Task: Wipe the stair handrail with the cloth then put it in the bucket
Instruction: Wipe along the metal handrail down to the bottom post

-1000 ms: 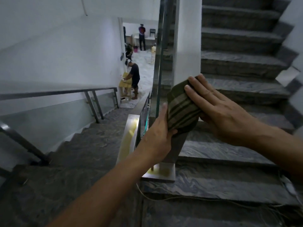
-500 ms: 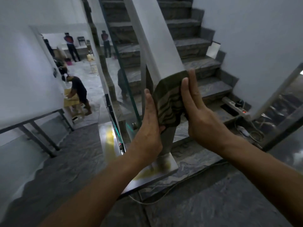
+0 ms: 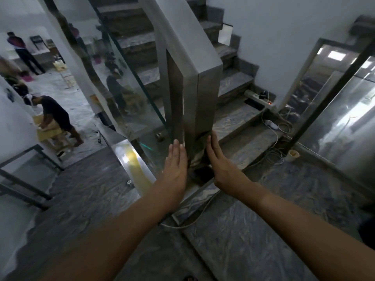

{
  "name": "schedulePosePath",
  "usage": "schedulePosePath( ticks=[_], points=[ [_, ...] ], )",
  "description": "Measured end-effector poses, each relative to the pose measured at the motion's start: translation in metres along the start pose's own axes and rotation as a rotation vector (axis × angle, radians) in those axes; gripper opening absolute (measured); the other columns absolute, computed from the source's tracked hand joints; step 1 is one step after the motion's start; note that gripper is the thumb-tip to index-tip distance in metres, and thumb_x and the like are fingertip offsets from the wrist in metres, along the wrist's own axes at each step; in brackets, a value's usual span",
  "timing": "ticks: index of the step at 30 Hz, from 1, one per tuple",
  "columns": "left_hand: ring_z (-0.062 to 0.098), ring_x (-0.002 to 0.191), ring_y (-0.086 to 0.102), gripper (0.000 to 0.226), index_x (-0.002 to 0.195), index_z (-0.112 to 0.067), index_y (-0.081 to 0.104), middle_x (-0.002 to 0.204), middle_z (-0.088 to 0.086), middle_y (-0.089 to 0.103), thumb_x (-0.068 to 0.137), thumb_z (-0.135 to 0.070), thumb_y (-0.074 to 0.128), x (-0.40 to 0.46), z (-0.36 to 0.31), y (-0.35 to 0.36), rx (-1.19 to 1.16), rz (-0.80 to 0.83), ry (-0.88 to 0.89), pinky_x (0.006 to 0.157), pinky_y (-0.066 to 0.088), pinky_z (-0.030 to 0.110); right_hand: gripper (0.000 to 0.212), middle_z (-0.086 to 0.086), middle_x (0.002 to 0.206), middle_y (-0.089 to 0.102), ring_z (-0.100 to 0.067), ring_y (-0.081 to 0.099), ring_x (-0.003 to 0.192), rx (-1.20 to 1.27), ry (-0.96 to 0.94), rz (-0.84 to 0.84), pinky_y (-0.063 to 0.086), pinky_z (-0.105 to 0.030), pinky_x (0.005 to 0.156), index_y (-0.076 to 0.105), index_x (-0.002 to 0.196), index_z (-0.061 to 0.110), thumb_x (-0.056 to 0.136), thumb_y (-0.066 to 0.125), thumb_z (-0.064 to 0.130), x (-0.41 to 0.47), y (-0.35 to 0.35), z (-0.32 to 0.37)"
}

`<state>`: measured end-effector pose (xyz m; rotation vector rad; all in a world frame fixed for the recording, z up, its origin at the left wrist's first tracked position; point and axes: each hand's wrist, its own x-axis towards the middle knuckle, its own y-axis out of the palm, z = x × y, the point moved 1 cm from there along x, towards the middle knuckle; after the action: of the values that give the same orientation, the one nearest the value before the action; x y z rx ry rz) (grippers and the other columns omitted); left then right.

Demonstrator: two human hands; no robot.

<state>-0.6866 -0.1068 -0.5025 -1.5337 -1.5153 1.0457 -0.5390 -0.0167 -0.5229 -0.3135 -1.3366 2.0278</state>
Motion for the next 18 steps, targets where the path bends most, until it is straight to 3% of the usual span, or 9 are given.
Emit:
schedulePosePath(
  ticks=[2,3,4,5,7,10,14,18],
  points=[
    [0.029,0.145,-0.021,0.083,0.143,-0.004,-0.024,0.154,0.015,-0.030,0.090,0.008,0.040,-0.007,-0.002,0.007,0.070,0.111,-0.045,0.120,-0.002,0.038,0.089,-0.013,0.155,-0.029,-0.025,0.049,0.085,0.015,0.046,0.052,0.039,-0.007,0.060,-0.014,0.147,0.010,0.079,0.039,-0.013,-0.007,0.007,0.000],
    [0.030,0.146,-0.018,0.082,0.144,-0.001,-0.020,0.155,0.017,-0.026,0.091,0.006,0.042,-0.010,-0.003,0.012,0.109,0.167,-0.065,0.119,-0.001,0.039,0.087,-0.014,0.155,-0.028,-0.032,0.044,0.114,0.016,0.070,0.086,0.042,-0.007,0.077,-0.012,0.148,0.008,0.079,0.037,-0.013,-0.010,0.013,-0.001],
    [0.032,0.146,-0.016,0.081,0.145,0.001,-0.018,0.156,0.019,-0.023,0.091,0.004,0.043,-0.012,-0.004,0.017,0.148,0.214,-0.075,0.119,0.000,0.041,0.085,-0.016,0.155,-0.027,-0.034,0.024,0.138,0.001,0.106,0.134,0.040,-0.020,0.100,-0.010,0.148,0.007,0.080,0.037,-0.012,-0.011,0.020,-0.002],
    [0.034,0.146,-0.014,0.079,0.145,0.002,-0.017,0.156,0.021,-0.020,0.091,0.003,0.042,-0.013,-0.004,0.022,0.178,0.255,-0.083,0.120,0.002,0.043,0.083,-0.017,0.155,-0.027,-0.035,0.002,0.146,-0.038,0.155,0.196,0.026,-0.040,0.115,-0.007,0.149,0.008,0.081,0.037,-0.010,-0.012,0.027,-0.004],
    [0.039,0.146,-0.012,0.076,0.145,0.004,-0.013,0.156,0.024,-0.017,0.091,0.001,0.040,-0.014,-0.003,0.034,0.219,0.309,-0.088,0.120,0.005,0.046,0.081,-0.018,0.156,-0.024,-0.036,-0.017,0.145,-0.163,0.246,0.312,0.002,-0.053,0.119,-0.002,0.150,0.009,0.084,0.043,-0.002,-0.013,0.037,-0.004],
    [0.042,0.144,-0.014,0.077,0.146,0.005,-0.010,0.155,0.027,-0.018,0.093,-0.016,0.042,-0.017,0.000,0.044,0.264,0.312,-0.064,0.120,0.002,0.049,0.083,-0.017,0.159,-0.017,-0.034,-0.020,0.145,-0.285,0.295,0.317,-0.013,-0.051,0.115,0.003,0.151,0.010,0.082,0.050,0.009,-0.012,0.039,0.004],
    [0.042,0.144,-0.016,0.073,0.145,0.008,-0.008,0.154,0.030,-0.017,0.097,-0.032,0.031,-0.028,0.006,0.047,0.370,0.275,-0.070,0.118,-0.007,0.053,0.086,-0.017,0.160,-0.009,-0.033,-0.017,0.146,-0.351,0.283,0.313,-0.010,-0.051,0.117,0.000,0.150,0.009,0.080,0.049,0.014,-0.019,0.046,0.015],
    [0.040,0.145,-0.014,0.074,0.146,0.007,-0.003,0.156,0.028,-0.013,0.096,-0.040,0.023,-0.042,0.031,0.039,0.391,0.240,-0.197,0.116,-0.008,0.057,0.082,-0.018,0.160,-0.009,-0.036,-0.014,0.146,-0.375,0.169,0.333,-0.007,-0.047,0.119,-0.004,0.150,0.009,0.086,0.045,0.022,-0.026,0.058,0.039]
  ],
)
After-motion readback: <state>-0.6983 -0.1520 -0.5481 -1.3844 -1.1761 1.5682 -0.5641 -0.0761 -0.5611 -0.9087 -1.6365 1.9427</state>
